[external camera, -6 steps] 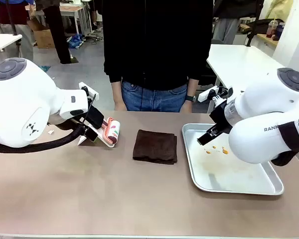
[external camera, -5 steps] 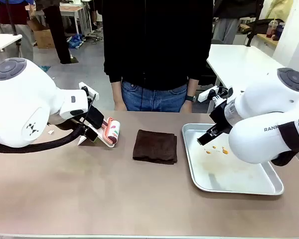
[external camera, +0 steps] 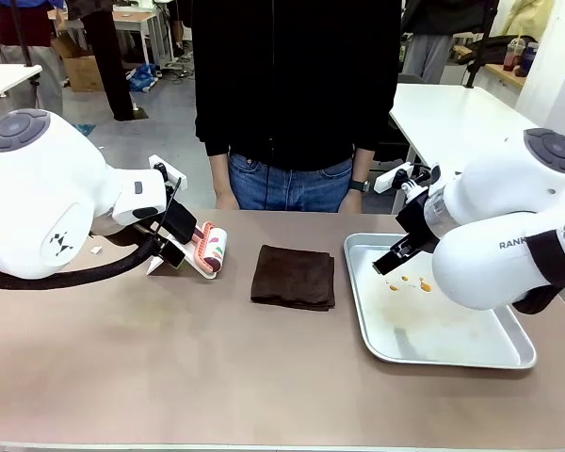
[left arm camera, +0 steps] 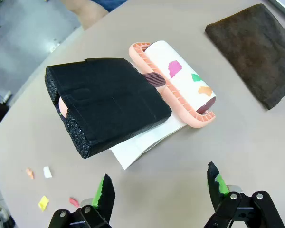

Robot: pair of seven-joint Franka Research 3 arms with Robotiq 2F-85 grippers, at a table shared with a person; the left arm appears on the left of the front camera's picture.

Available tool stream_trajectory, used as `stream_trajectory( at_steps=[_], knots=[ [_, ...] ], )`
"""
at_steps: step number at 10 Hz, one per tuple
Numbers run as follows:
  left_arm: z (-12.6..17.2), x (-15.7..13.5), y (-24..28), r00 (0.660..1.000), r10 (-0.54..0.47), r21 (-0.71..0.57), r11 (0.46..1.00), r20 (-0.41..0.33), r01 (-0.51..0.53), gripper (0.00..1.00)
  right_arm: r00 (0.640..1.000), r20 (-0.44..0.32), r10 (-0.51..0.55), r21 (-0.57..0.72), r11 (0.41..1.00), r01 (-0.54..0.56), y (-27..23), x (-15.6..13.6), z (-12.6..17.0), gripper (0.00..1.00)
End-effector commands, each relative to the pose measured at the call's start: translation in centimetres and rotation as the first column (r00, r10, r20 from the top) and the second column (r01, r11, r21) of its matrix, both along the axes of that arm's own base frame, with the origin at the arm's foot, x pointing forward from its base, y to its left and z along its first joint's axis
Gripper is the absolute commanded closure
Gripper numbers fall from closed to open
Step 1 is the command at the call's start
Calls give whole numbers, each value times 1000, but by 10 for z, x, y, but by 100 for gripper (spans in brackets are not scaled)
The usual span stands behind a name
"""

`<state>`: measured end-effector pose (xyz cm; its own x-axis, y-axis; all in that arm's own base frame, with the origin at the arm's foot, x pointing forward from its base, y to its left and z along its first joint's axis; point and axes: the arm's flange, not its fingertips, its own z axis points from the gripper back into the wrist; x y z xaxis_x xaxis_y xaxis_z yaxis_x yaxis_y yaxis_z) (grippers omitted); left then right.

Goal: Clean the surface of the table.
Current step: Hold the Lint Roller with your left hand and the towel with your right hand.

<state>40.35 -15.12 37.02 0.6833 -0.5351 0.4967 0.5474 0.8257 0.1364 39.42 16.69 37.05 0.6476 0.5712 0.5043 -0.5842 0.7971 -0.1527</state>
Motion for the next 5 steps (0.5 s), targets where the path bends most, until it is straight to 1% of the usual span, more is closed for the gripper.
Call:
stream_trajectory(
  at_steps=[1, 5],
  knots=[
    [0, 0, 0, 1000, 0, 0, 1000, 0, 0, 0, 1000, 0, 0, 1, 1000, 0, 0, 0, 0, 0],
    [0, 0, 0, 1000, 0, 0, 1000, 0, 0, 0, 1000, 0, 0, 1, 1000, 0, 0, 0, 0, 0]
  ],
)
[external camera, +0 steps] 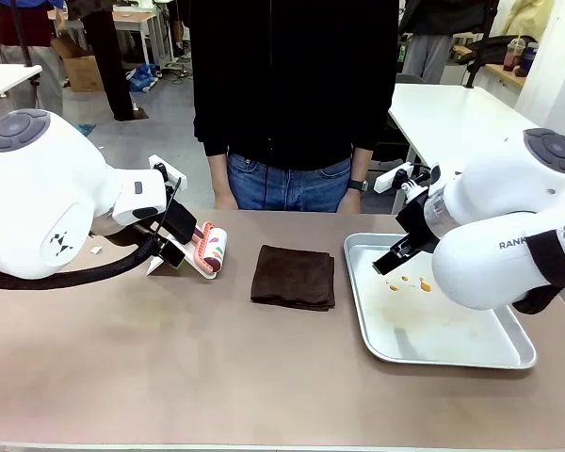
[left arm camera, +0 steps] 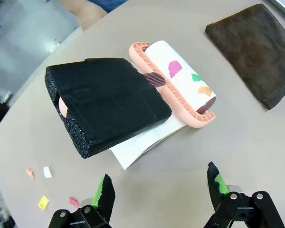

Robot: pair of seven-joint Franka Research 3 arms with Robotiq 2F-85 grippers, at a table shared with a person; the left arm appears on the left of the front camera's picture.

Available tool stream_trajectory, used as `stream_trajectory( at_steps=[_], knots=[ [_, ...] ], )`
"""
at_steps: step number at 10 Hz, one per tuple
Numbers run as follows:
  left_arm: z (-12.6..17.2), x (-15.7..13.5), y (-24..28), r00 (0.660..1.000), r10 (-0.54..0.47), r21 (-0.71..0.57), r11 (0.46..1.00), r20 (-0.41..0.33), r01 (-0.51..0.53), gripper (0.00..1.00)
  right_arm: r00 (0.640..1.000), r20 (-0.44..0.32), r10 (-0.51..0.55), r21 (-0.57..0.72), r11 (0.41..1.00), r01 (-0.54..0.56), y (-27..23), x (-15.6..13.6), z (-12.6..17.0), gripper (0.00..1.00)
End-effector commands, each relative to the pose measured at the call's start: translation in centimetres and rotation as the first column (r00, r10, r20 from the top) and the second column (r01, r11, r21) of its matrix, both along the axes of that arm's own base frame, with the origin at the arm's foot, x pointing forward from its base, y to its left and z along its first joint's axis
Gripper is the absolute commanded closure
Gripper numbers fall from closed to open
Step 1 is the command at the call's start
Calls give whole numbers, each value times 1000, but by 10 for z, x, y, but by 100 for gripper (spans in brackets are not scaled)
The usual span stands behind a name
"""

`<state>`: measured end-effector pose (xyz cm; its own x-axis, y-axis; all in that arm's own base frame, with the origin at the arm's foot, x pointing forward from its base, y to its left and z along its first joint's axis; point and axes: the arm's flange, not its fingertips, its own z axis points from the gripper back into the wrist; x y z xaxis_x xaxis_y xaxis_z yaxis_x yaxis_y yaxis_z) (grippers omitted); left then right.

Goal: Clean the surface of the table.
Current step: Hold the Lint Roller with your left hand and the towel with your right hand.

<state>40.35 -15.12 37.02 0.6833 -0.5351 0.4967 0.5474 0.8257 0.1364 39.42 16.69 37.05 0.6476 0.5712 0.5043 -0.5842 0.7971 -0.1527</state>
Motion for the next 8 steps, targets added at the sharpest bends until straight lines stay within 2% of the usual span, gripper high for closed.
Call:
stream_trajectory(
  at_steps=[1, 4, 5, 6, 7, 8],
  knots=[
    [0, 0, 0, 1000, -1, 0, 1000, 0, 1, 0, 1000, 0, 0, 1, 1000, 0, 0, 0, 0, 0],
    [0, 0, 0, 1000, -1, 0, 1000, 0, 1, 0, 1000, 0, 0, 0, 1000, 0, 0, 0, 0, 0],
    [0, 0, 0, 1000, 0, 0, 1000, 0, 0, 0, 999, -40, -22, 26, 999, 23, 0, -4, 6, 0],
    [6, -5, 11, 998, -27, -58, 998, -61, 24, 0, 988, -127, -86, 55, 994, 94, 1, -7, 12, 0],
    [15, -11, 23, 992, -27, -93, 996, -124, 15, 0, 957, -251, -143, 105, 979, 174, -2, -11, 19, 0],
    [30, -18, 40, 978, -10, -149, 989, -207, -21, 0, 908, -367, -204, 165, 946, 279, -11, -15, 30, 0]
  ],
)
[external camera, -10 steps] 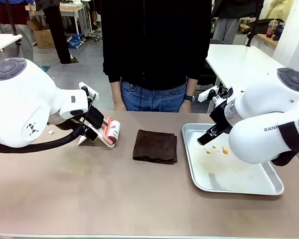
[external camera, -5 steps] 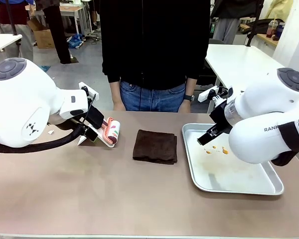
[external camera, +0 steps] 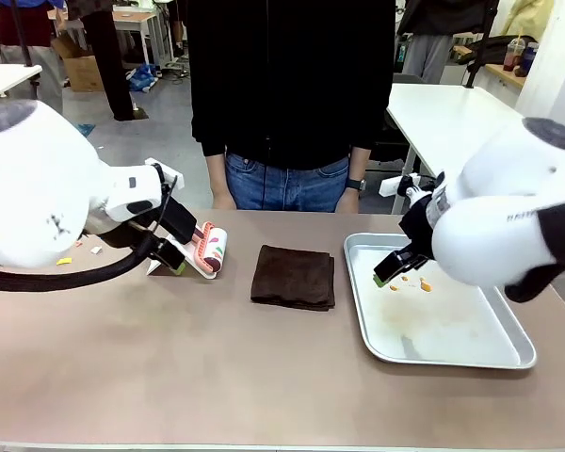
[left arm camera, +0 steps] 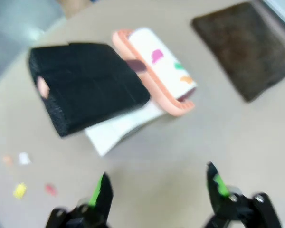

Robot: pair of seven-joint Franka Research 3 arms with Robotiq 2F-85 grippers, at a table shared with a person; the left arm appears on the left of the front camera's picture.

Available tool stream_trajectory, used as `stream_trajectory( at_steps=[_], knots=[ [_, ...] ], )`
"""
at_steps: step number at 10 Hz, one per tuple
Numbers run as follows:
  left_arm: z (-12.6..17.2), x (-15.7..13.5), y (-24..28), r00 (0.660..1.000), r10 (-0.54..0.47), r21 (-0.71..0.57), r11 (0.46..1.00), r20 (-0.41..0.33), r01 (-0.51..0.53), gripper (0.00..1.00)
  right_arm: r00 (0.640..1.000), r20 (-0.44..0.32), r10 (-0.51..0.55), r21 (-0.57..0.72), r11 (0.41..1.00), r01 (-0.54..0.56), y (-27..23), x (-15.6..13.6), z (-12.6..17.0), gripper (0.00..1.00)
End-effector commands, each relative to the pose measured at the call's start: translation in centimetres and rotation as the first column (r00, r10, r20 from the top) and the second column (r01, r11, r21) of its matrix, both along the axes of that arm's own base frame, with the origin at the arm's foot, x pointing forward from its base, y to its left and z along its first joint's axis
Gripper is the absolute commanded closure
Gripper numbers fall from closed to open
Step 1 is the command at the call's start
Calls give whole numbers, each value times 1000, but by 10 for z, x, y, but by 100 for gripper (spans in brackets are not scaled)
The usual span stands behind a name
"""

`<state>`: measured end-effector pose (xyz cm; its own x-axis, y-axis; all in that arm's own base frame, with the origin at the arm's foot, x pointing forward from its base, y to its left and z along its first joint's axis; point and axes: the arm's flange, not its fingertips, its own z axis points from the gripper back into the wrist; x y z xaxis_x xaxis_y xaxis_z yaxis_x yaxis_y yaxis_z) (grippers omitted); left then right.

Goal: Clean the surface of the table.
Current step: Hold the Lint Roller with your left hand and the towel with your right hand.

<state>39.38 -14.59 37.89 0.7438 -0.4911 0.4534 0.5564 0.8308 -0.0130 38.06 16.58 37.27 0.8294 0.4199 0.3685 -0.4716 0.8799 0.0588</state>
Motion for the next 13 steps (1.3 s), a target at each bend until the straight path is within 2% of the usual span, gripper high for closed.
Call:
stream_trajectory(
  at_steps=[1, 2, 3, 5, 7, 8, 11, 13],
  knots=[
    [32, -15, 53, 988, 41, -120, 991, -146, -58, 0, 973, -190, -134, 193, 966, 171, -22, -6, 39, 0],
    [38, -23, 75, 987, 53, -181, 980, -152, -81, 0, 964, -241, -109, 308, 934, 183, -38, -14, 51, 0],
    [45, -30, 99, 986, -18, -309, 950, -164, -34, 0, 958, -279, -60, 430, 885, 181, -59, -22, 62, 0],
    [52, -31, 165, 981, -75, -511, 859, -177, -26, 0, 941, -329, -75, 603, 751, 271, -120, -33, 76, 0],
    [43, -33, 248, 981, -70, -705, 705, -184, -82, 0, 926, -364, -102, 742, 569, 354, -186, -45, 74, 0],
    [29, -36, 297, 980, -34, -774, 619, -194, -132, 0, 914, -378, -146, 789, 466, 400, -223, -52, 67, 0],
    [11, -43, 308, 960, 79, -840, 468, -270, -274, 0, 874, -408, -264, 839, 269, 472, -304, -80, 42, 0],
    [-7, -44, 317, 934, 141, -860, 365, -328, -357, 0, 846, -419, -329, 853, 176, 491, -341, -105, 23, 0]
  ],
)
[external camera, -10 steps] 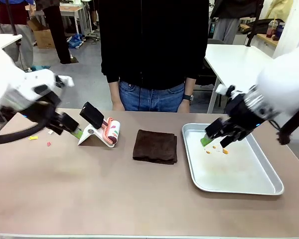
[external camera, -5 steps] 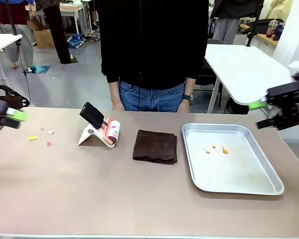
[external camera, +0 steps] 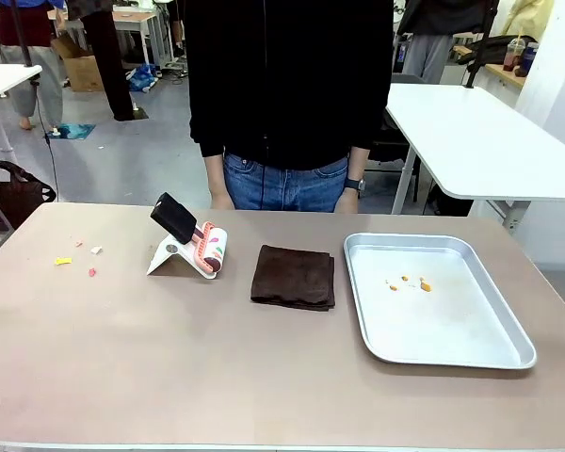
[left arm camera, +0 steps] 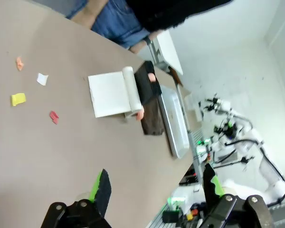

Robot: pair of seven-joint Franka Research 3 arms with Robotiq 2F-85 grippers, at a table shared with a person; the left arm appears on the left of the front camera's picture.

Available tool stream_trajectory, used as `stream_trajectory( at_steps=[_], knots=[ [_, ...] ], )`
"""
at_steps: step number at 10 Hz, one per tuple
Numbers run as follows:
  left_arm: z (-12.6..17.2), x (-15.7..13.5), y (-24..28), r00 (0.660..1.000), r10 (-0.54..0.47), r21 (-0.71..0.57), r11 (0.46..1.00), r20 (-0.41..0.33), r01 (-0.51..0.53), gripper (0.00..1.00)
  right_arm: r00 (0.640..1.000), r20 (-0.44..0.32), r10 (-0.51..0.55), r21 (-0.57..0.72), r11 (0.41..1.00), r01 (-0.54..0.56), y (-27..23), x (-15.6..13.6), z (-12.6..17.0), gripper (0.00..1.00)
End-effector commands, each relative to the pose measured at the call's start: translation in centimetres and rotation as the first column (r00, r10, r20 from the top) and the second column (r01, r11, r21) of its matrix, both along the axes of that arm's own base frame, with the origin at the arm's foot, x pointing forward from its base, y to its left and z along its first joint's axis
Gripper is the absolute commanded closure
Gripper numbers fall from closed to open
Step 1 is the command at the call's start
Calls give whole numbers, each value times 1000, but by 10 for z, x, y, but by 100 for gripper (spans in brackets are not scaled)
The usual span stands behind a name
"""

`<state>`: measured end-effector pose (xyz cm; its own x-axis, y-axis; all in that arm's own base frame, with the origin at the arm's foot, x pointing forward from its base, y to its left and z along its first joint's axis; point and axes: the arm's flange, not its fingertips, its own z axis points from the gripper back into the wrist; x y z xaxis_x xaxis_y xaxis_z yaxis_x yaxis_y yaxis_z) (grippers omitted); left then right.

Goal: Clean the surface of the table.
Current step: Hold the Lint Roller with your left hand and the towel with your right hand.

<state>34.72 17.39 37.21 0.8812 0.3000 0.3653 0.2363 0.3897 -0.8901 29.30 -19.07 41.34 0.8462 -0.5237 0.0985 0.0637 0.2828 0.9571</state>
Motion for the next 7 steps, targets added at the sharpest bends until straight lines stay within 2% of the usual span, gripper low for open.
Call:
stream_trajectory(
  at_steps=[1, 2, 3, 7],
  knots=[
    [-1, 1, -11, 998, 60, -25, 998, -7, -60, 0, 998, 47, -50, 20, 999, 49, 8, -24, -24, 0],
    [0, -2, -23, 988, 147, 37, 989, -53, -145, 0, 995, 71, -68, -51, 996, 72, 8, -27, -25, 0],
    [-7, 3, -2, 999, 29, -19, 999, -17, -29, 0, 999, 0, -38, 11, 999, 38, -15, -10, -9, 0],
    [-7, 3, -2, 999, 29, -19, 999, -17, -29, 0, 999, 0, -38, 11, 999, 38, -15, -10, -9, 0]
  ],
)
